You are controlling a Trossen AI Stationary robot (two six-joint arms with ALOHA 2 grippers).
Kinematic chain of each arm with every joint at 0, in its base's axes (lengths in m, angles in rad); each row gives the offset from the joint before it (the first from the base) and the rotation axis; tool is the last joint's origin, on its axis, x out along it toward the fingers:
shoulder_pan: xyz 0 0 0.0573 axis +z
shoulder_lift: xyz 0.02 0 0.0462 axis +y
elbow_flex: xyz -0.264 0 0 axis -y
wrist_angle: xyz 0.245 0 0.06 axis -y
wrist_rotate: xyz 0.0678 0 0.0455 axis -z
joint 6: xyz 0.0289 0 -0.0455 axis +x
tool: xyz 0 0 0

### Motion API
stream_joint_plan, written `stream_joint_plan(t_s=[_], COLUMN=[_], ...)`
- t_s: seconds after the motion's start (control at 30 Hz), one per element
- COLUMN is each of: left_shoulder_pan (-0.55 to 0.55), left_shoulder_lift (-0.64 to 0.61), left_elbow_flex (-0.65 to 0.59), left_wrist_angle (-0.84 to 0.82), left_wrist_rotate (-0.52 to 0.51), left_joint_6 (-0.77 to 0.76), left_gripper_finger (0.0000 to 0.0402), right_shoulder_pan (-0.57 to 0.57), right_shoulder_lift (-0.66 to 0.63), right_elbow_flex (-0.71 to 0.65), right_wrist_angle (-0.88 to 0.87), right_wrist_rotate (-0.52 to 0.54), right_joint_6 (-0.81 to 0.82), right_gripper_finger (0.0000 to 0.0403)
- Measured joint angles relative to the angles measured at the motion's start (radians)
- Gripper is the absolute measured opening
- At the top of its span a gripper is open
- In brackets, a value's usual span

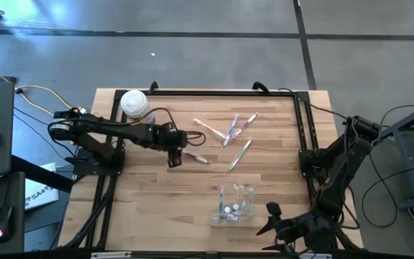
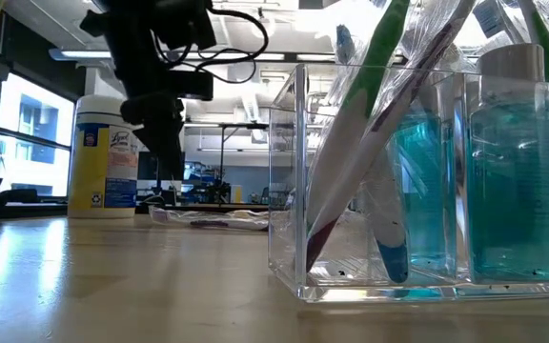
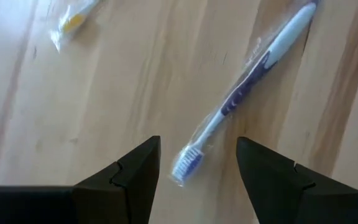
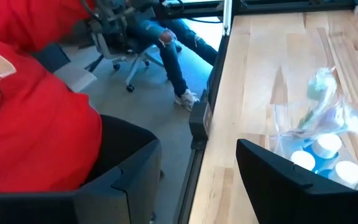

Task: Pick & Place toothbrushing station
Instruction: Put the left purple toothbrush into the transparent bin

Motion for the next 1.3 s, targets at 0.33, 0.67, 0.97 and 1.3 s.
stream_joint_plan(t_s=[0.33,0.67,0.97,1.3], left_shoulder_pan=[-0.003,-0.003,-0.003,0.073], left_shoulder_lift=[0.015,0.125,0.17,0.261], left_elbow_flex=[0.0,0.0,0.0,0.005], left_wrist_angle=[0.073,0.073,0.075,0.072], left_wrist_rotate=[0.058,0.045,0.02,0.085], left_joint_6=[0.189,0.233,0.273,0.261], left_gripper_finger=[0.0207,0.0207,0.0207,0.0206], right_shoulder_pan=[-0.01,-0.01,-0.01,-0.01], right_shoulder_lift=[0.038,0.038,0.038,0.038], right_elbow_flex=[0.0,0.0,0.0,0.0], right_wrist_angle=[0.003,0.004,0.004,0.002], right_wrist_rotate=[0.007,0.012,0.011,0.011], right_joint_6=[-0.003,-0.009,-0.035,-0.037], right_gripper_finger=[0.0203,0.0203,0.0203,0.0203])
